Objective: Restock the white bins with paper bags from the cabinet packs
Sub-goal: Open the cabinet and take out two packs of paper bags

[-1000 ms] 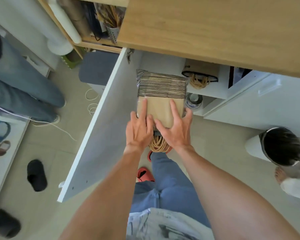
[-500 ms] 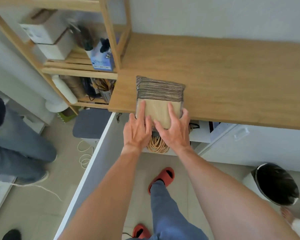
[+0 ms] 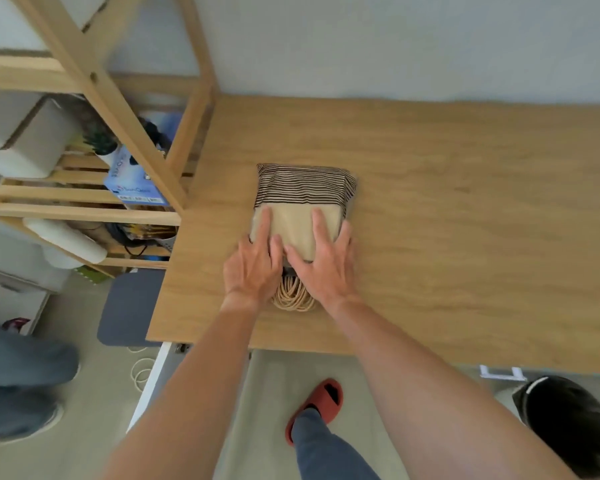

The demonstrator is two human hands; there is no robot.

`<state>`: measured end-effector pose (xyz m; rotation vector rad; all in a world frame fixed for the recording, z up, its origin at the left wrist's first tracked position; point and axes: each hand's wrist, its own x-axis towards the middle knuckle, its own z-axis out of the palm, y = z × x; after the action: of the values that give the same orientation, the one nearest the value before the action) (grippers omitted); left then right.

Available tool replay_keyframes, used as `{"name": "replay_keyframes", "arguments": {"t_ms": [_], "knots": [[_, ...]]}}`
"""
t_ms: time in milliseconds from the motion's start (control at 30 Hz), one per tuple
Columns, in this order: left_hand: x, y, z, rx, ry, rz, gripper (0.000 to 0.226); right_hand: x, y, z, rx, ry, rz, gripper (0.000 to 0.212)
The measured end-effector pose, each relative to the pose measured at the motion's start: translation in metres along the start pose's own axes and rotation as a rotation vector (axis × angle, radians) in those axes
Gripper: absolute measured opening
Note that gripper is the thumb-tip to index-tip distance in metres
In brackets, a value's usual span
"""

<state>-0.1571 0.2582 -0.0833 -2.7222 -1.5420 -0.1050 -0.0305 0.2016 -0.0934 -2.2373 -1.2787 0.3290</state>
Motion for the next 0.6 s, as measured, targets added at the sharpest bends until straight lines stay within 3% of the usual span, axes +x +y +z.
{"name": "replay_keyframes", "arguments": {"t_ms": [267, 367, 467, 600], "knots": [[0.036, -0.005, -0.003, 0.06, -0.061, 0.023, 0.039, 0.034, -0.004, -0.003, -0.065, -0.079, 0.006, 0.068], [0.031, -0.007, -0.006, 0.023, -0.022, 0.0, 0.032, 0.027, -0.007, -0.009, -0.081, -0.093, 0.005, 0.071], [0.016, -0.007, -0.012, -0.132, -0.008, -0.18, 0.058, 0.004, -0.003, -0.017, -0.107, -0.053, 0.03, 0.077], [-0.034, -0.008, -0.018, -0.362, 0.138, -0.306, 0.065, -0.058, 0.017, -0.022, -0.156, -0.003, 0.175, 0.079]]}}
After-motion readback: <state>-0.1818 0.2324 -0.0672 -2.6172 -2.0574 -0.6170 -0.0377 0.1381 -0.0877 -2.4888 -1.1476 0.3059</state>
